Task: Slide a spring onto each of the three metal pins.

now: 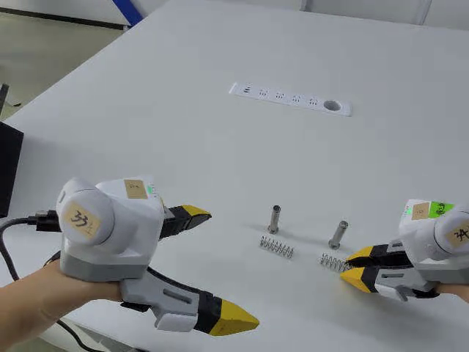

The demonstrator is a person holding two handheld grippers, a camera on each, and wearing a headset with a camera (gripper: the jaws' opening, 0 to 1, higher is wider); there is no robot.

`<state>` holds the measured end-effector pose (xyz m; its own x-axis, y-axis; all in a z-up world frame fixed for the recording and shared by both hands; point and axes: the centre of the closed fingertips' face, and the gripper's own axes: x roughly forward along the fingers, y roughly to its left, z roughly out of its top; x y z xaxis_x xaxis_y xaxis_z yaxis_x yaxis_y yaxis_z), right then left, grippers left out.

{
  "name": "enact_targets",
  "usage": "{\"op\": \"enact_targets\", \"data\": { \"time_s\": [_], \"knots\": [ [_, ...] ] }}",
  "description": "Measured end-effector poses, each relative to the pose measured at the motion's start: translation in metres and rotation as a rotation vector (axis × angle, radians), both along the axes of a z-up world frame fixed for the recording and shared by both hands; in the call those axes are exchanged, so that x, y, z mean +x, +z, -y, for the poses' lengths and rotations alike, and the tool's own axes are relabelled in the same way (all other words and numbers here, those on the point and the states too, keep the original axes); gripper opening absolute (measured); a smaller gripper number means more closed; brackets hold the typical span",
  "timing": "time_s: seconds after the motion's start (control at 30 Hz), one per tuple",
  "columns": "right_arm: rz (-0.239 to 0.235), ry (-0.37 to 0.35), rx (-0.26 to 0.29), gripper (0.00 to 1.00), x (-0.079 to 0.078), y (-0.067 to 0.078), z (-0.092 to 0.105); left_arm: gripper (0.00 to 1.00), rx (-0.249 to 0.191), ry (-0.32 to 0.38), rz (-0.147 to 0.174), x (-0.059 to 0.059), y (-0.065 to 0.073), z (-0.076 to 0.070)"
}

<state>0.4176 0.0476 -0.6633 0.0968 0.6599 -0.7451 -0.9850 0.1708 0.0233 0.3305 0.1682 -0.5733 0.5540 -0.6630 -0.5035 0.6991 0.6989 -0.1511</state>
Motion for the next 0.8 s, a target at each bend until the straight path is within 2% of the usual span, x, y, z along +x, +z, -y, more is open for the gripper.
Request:
{"op": "enact_targets", "data": {
  "time_s": [0.2, 0.3, 0.37, 0.43, 0.53, 0.6, 0.7, 0.8],
  "knots": [
    [0.004, -0.006, -0.009, 0.11, -0.001, 0.0, -0.001, 0.98, 0.001, 0.002, -0.002, 0.0, -0.001, 0.0],
    [0.027, 0.008, -0.034, 0.11, -0.003, 0.002, 0.0, 0.97, 0.0, 0.006, -0.004, 0.0, 0.002, -0.001],
    [0.022, 0.012, -0.023, 0.1, -0.006, 0.007, -0.002, 0.96, -0.002, 0.005, 0.001, 0.0, 0.005, 0.0],
    [0.022, 0.028, 0.001, 0.1, -0.011, 0.019, -0.005, 0.96, -0.004, 0.002, 0.005, 0.001, 0.008, 0.001],
    [0.082, 0.098, 0.006, 0.1, -0.016, 0.04, -0.008, 0.94, -0.002, -0.008, 0.023, 0.005, 0.013, 0.006],
    [0.092, 0.116, 0.017, 0.1, -0.02, 0.052, -0.01, 0.92, -0.003, -0.021, 0.028, 0.006, 0.015, 0.01],
    [0.113, 0.152, 0.047, 0.1, -0.027, 0.076, -0.013, 0.85, 0.016, -0.074, 0.043, 0.008, 0.018, 0.022],
    [0.132, 0.187, 0.061, 0.1, -0.035, 0.095, -0.016, 0.81, 0.011, -0.121, 0.062, 0.011, 0.025, 0.037]
  ]
}}
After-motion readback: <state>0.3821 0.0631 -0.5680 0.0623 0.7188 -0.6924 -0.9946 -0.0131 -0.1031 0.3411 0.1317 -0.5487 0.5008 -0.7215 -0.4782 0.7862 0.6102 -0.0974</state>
